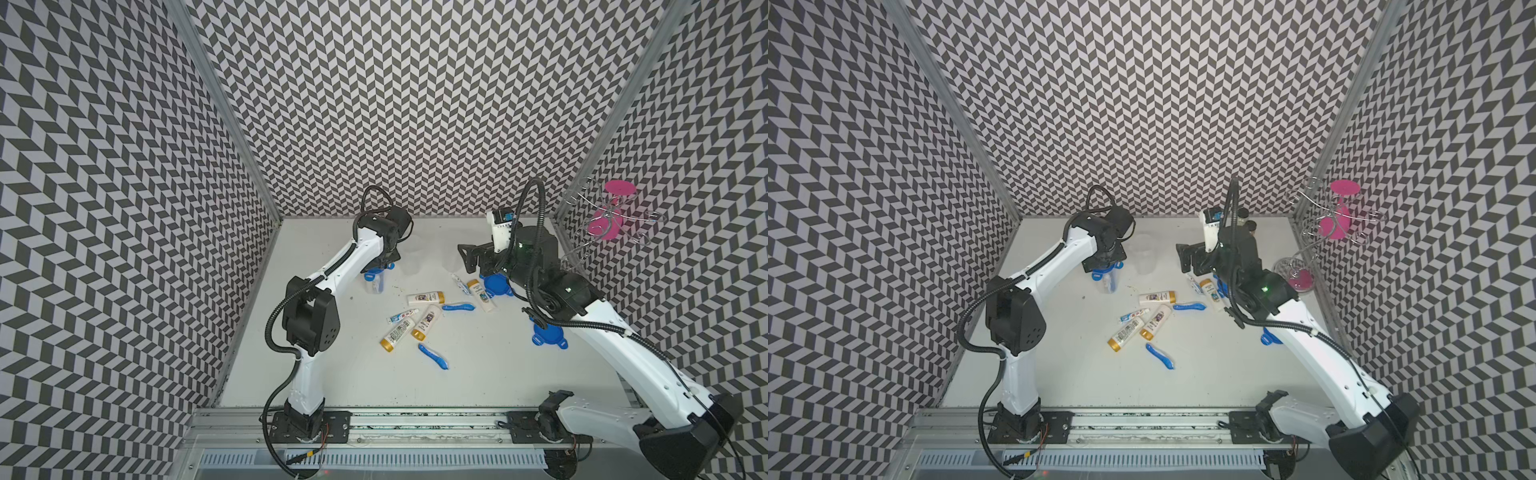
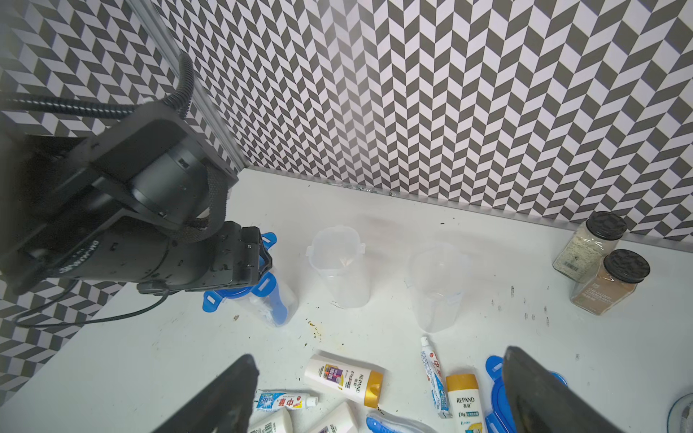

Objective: Pack away toiletry kits
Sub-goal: Close the lid on the container.

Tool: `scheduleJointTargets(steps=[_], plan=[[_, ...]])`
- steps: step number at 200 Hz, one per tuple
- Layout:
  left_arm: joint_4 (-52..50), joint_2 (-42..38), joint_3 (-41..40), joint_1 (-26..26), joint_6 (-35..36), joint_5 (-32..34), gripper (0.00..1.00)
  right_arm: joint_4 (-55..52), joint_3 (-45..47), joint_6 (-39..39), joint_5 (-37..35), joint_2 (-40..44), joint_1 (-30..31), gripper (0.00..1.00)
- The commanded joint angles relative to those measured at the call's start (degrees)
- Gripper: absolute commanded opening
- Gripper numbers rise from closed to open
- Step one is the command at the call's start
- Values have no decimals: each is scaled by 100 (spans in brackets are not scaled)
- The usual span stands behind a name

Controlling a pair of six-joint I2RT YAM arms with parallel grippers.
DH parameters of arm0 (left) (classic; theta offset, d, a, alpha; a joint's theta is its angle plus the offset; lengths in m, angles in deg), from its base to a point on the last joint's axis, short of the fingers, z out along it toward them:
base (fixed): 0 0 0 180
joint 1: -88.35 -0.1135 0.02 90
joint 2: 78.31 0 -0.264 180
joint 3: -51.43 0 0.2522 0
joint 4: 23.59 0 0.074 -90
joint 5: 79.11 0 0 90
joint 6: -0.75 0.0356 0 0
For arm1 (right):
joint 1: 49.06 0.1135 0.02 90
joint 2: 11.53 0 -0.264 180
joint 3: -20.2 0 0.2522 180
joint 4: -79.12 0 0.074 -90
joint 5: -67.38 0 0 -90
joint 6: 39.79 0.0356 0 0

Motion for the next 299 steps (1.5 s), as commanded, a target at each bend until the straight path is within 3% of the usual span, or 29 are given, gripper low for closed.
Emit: scheduleJointTargets(steps=[1,21,41,140,163,177,202,229,262,299], plan=[[-66,-80,-191,24,-149,-22,74,312,-40,-95,-74,52,11,100],[-67,-81,-173,-10,-106,-17,90,312,-40,-91,-57,62,8,100],[-19,-139,-127,-36,-34,-32,99,312,-53,-91,-61,91,5,100],[67,-1015,-375,-102,378,-465,100,4,-145,-21,-147,147,6,100],[113,-1317,-384,-179,797,-581,100,-207,-228,45,83,-45,8,100],[310,-1496,-404,-382,1281,-907,99,-363,-397,113,457,-337,13,100],[1308,-1936,-1016,-1004,2208,-1845,87,-596,-904,250,1325,-1063,159,99],[2163,-2129,-1711,-1784,2915,-2973,89,-1009,-1737,644,2324,-2126,344,97],[3100,-2241,-2216,-1950,3701,-3104,91,-1348,-2604,908,2534,-3096,706,95],[3209,-2273,-2358,-1929,4042,-3349,87,-1209,-2936,1277,2926,-3758,785,91]])
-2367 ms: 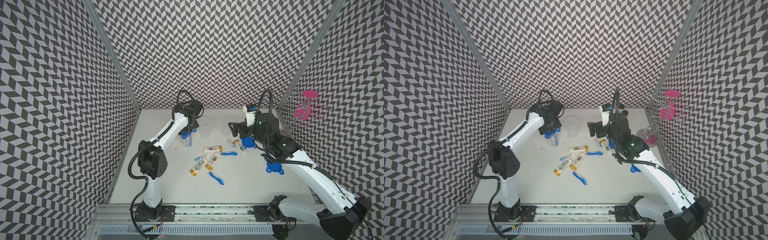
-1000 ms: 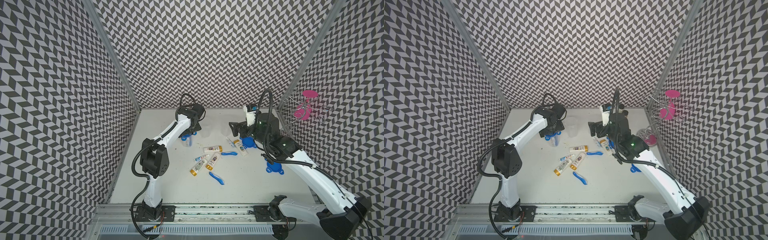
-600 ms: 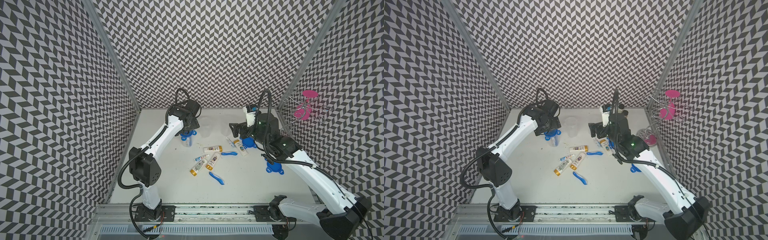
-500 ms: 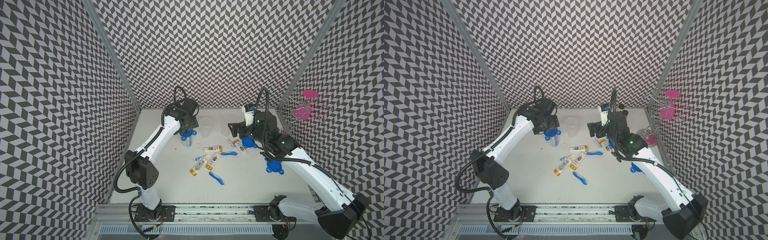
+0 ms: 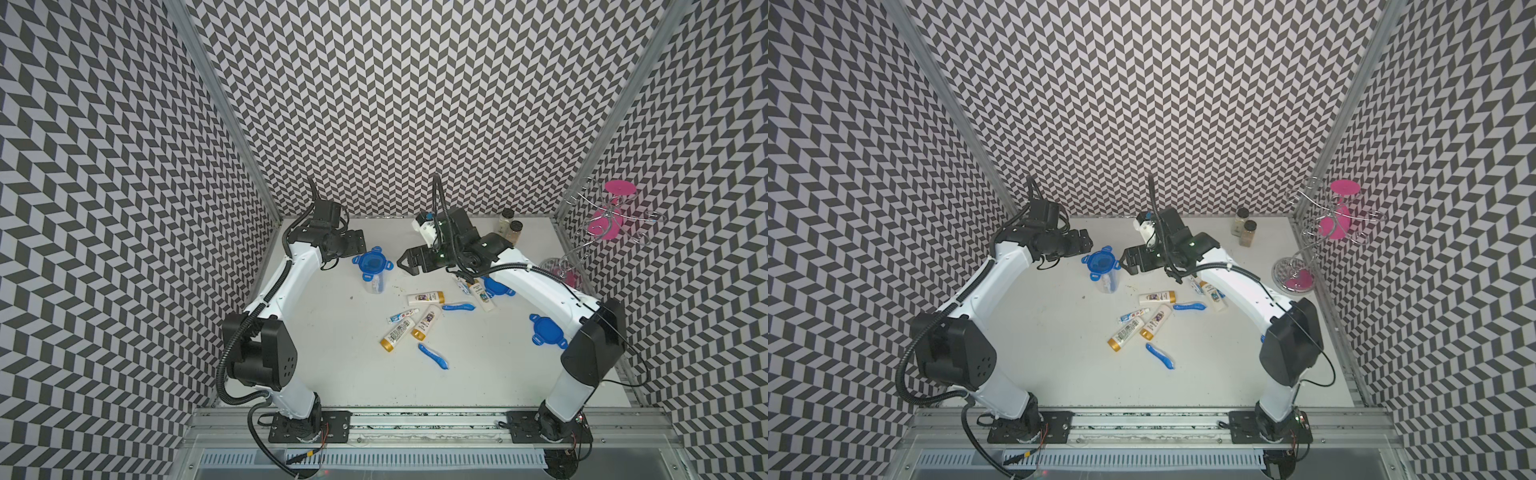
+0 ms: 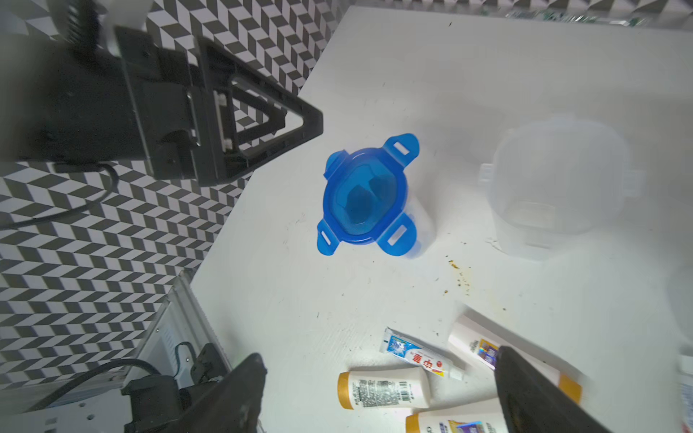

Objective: Pack away toiletry kits
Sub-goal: Close the lid on the container, then close the fastener on the container.

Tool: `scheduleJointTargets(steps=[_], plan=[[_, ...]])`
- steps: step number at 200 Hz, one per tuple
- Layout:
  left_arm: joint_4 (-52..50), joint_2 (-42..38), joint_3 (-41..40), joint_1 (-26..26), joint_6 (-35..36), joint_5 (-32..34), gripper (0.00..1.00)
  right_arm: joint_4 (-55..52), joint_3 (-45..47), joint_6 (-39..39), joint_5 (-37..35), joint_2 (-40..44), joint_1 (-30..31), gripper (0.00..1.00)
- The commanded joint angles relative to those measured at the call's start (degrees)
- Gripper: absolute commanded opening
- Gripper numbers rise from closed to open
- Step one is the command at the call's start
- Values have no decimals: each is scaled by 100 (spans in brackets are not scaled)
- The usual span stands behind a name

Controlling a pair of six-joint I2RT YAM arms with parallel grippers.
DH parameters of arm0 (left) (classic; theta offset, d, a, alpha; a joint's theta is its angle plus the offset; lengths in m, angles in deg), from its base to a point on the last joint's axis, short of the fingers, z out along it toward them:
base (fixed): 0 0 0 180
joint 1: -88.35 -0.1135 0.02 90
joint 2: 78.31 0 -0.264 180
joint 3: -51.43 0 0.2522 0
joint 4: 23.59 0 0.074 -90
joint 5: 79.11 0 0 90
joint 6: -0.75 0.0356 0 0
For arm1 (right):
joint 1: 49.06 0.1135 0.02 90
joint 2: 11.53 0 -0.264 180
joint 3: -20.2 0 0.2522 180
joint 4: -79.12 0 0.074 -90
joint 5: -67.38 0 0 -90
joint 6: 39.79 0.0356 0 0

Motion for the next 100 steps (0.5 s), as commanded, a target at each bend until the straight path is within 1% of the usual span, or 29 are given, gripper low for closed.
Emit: scheduleJointTargets(steps=[1,20,51,63,79,100], plan=[[507,-178,-142,49,566,-304,87,52,-320,322,433,-292,49,91],[800,-308,-456,40,792,-281,86,-59,-634,195,363,-652,107,87],[771,-232,-431,53,860,-304,75,-196,-1223,-78,403,-1213,107,80],[764,-241,-451,51,910,-262,72,-410,-1578,-212,436,-1460,100,78],[729,-251,-444,49,985,-310,65,-749,-2016,-352,437,-1761,65,74],[763,-197,-453,96,1035,-388,62,-872,-2207,-428,570,-1956,-42,71]])
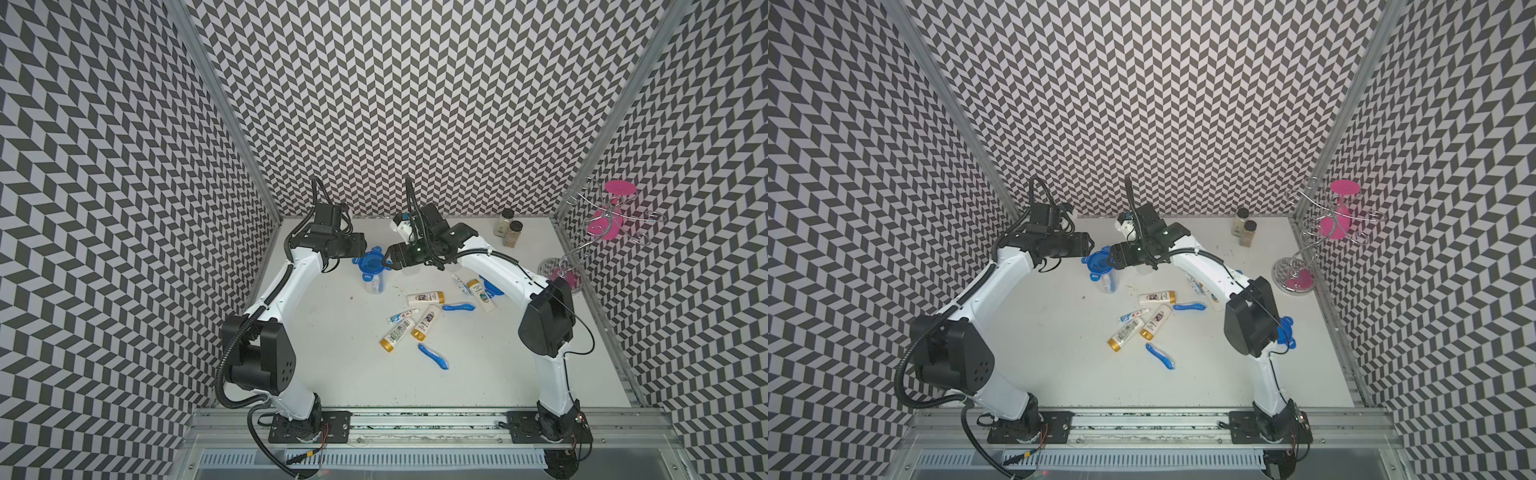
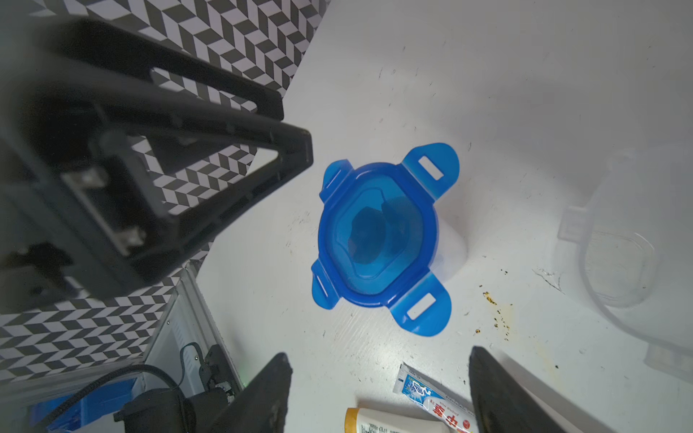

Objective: Pack away toiletry kits
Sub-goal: Close the fastener on the container.

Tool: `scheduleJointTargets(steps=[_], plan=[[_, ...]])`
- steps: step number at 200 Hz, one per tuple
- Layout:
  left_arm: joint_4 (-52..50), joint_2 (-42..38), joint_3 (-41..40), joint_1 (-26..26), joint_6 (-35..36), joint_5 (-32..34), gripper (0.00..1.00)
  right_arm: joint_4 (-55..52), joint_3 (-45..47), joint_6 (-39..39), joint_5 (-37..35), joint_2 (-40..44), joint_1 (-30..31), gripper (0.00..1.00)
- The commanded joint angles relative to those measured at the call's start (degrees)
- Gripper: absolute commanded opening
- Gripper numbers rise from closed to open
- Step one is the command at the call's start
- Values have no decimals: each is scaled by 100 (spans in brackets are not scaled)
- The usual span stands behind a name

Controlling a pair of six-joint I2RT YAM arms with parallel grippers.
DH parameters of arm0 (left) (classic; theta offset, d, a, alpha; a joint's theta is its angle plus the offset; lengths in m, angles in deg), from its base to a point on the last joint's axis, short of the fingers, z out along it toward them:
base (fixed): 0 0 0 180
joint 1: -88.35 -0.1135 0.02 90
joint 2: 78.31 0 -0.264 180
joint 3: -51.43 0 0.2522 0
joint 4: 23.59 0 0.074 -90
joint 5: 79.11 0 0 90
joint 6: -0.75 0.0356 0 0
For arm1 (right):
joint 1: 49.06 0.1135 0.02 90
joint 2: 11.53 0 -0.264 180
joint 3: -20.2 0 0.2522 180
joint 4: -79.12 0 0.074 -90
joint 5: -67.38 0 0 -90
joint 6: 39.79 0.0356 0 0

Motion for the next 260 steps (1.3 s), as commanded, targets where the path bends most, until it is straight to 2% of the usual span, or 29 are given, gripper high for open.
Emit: scheduleJointTargets(steps=[1,100,148,260], plan=[[135,-51,-24,63,218,-136,63,-261,-292,-242,187,-169,-99,71],[-17,423,-10,611,306,748,64,105,-301,-258,285,-379,-186,52],[-309,577,54,680,214,1204,66,160,-302,-235,411,-445,-136,48],[-251,467,-294,716,65,1152,66,275,-333,-173,722,-659,-78,39]])
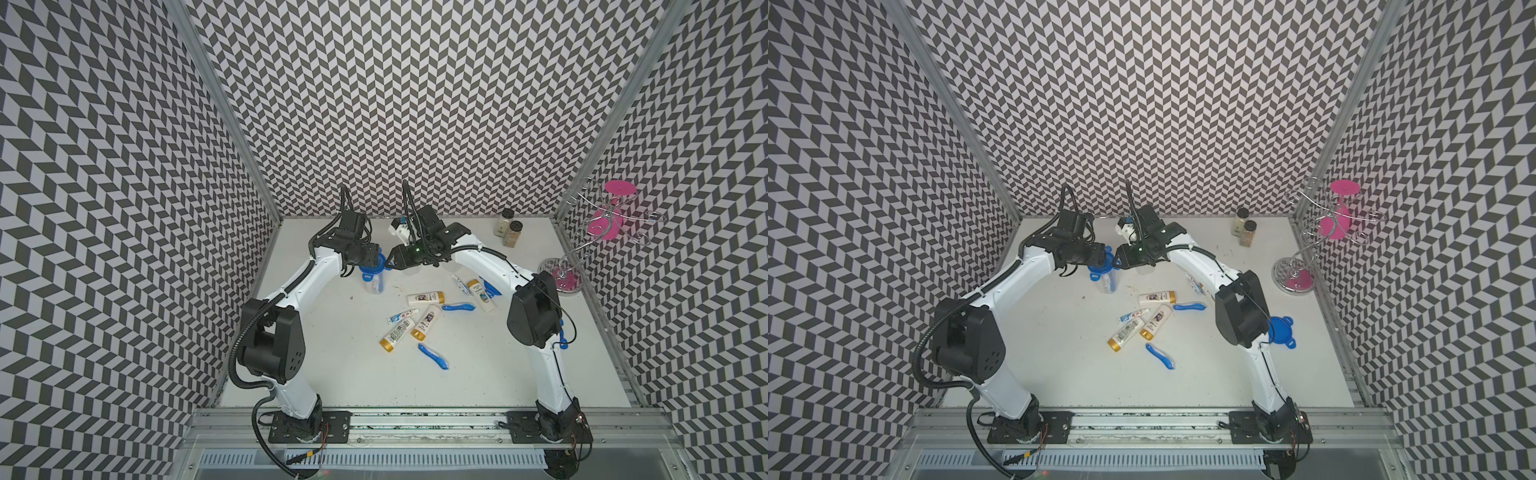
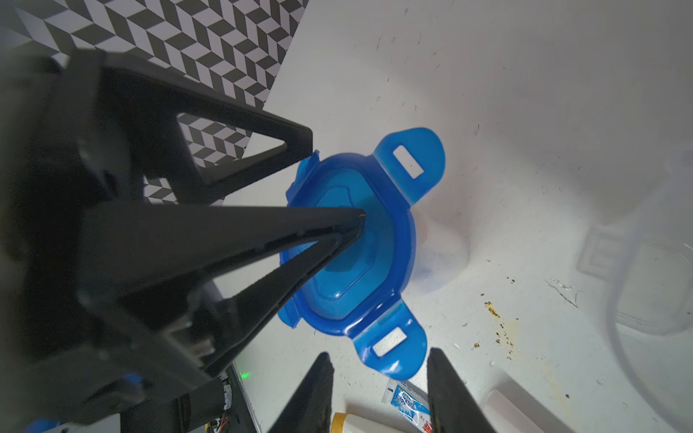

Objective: Pack away toiletry kits
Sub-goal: Close the fastener on the container.

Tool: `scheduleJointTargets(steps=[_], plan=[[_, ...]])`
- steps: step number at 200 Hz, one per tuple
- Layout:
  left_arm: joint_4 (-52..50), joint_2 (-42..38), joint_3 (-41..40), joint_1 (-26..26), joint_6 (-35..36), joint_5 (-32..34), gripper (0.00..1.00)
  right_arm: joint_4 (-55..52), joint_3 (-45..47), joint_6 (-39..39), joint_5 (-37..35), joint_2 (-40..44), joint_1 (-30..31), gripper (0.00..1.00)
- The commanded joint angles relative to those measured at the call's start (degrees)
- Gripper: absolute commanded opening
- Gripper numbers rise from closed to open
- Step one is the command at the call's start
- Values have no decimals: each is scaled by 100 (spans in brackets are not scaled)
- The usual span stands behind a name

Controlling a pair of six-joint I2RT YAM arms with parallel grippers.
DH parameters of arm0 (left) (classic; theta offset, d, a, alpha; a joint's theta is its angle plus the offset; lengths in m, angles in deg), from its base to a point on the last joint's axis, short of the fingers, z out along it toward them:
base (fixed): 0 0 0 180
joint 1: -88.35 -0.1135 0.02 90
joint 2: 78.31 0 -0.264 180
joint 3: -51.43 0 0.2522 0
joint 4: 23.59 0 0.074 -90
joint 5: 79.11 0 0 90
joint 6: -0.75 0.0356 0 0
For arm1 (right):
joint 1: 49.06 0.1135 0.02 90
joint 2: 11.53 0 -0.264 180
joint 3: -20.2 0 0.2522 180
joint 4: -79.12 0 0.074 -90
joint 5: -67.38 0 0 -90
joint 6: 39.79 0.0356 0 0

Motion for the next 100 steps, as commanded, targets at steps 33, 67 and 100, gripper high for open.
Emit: scheduleJointTargets(steps=[33,67,100], plan=[[-173,-63,-276,38,-221,-74,66,370,-122,68,319,-182,73,34],[-96,-89,-392,38,-397,-270,65,438,-98,110,462,-249,74,31],[-68,-100,-489,39,-516,-318,65,251,-222,-38,162,-205,80,35]])
